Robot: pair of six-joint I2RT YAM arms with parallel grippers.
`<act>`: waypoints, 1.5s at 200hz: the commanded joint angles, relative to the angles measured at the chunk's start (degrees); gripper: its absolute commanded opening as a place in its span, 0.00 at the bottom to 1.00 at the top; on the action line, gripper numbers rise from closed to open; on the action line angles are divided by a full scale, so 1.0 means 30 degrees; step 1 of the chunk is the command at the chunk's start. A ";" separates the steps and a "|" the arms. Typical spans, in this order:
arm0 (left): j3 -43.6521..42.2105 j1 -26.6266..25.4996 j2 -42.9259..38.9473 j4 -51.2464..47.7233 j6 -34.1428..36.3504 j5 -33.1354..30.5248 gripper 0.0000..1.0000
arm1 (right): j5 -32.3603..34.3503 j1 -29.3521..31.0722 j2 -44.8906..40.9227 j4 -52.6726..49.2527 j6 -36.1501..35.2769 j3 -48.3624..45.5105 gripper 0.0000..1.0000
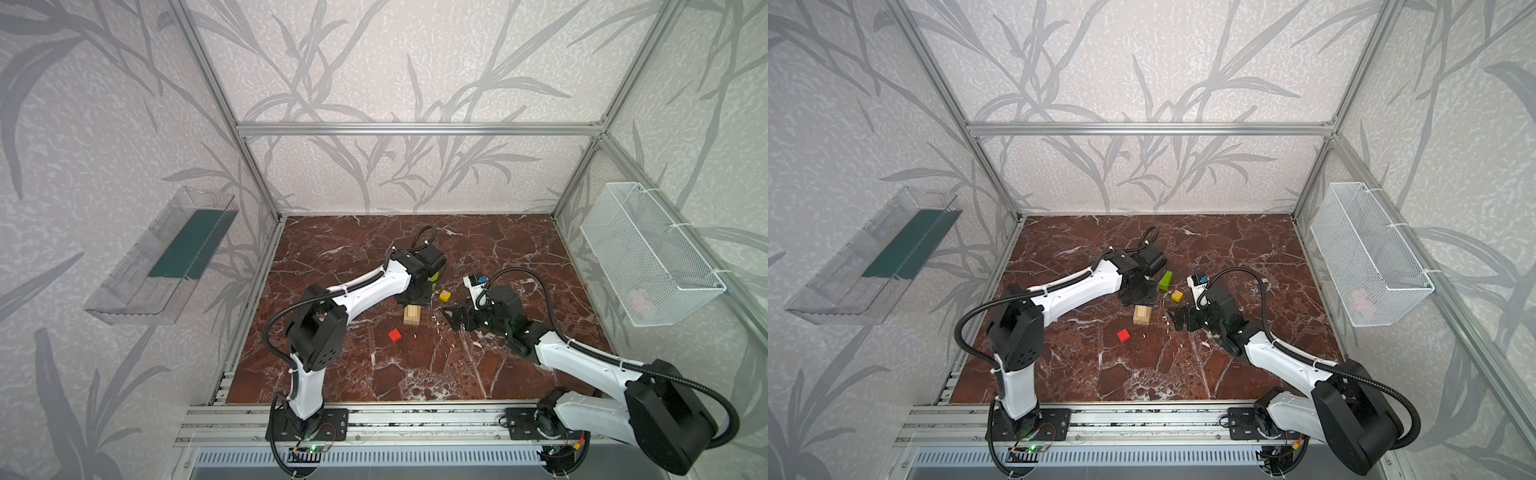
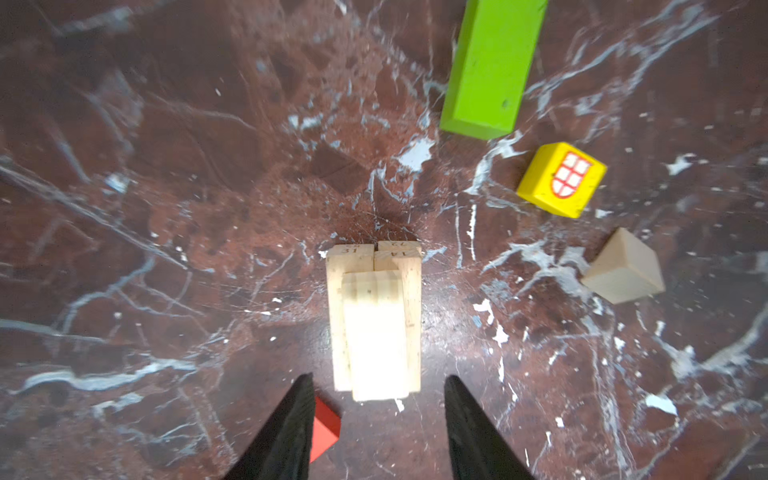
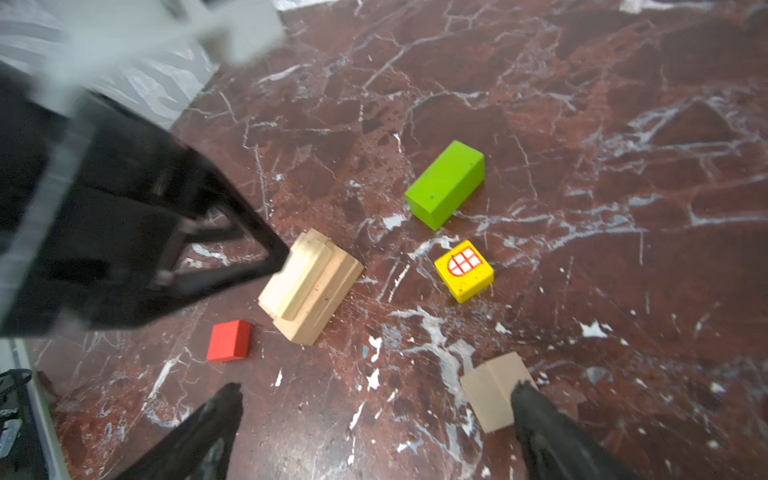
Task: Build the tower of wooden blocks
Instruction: 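Set the block on the bars with the left gripper while the right gripper approaches, then grasp the lime-green block with the right gripper and lift it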
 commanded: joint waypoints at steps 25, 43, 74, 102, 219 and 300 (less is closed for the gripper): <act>-0.1604 0.0243 -0.4941 -0.1172 0.1676 -0.2212 0.61 | 0.2577 -0.0102 -0.0365 -0.5407 0.1273 0.3005 1.00; -0.3242 0.0407 -0.6928 0.0101 0.2612 -0.2734 0.68 | 0.3719 -0.0086 0.0577 -0.7680 0.1698 0.4738 1.00; -0.6748 0.0931 -1.0150 0.2814 0.3872 -0.2907 0.83 | 0.4718 0.0047 0.3983 -1.2068 0.2195 0.9071 1.00; -0.8494 0.1420 -1.2560 0.4516 0.3880 -0.0840 0.94 | 0.5171 0.0392 0.7022 -1.4009 0.3507 1.2117 0.99; -1.0844 0.1726 -1.5282 0.5463 0.6529 0.0992 1.00 | 0.6986 0.1653 1.5453 -1.7750 0.6774 2.1757 0.99; -1.1943 0.3373 -1.5827 0.6684 0.6093 0.1526 1.00 | 0.7638 0.1834 1.8118 -1.9021 0.8097 2.4023 0.95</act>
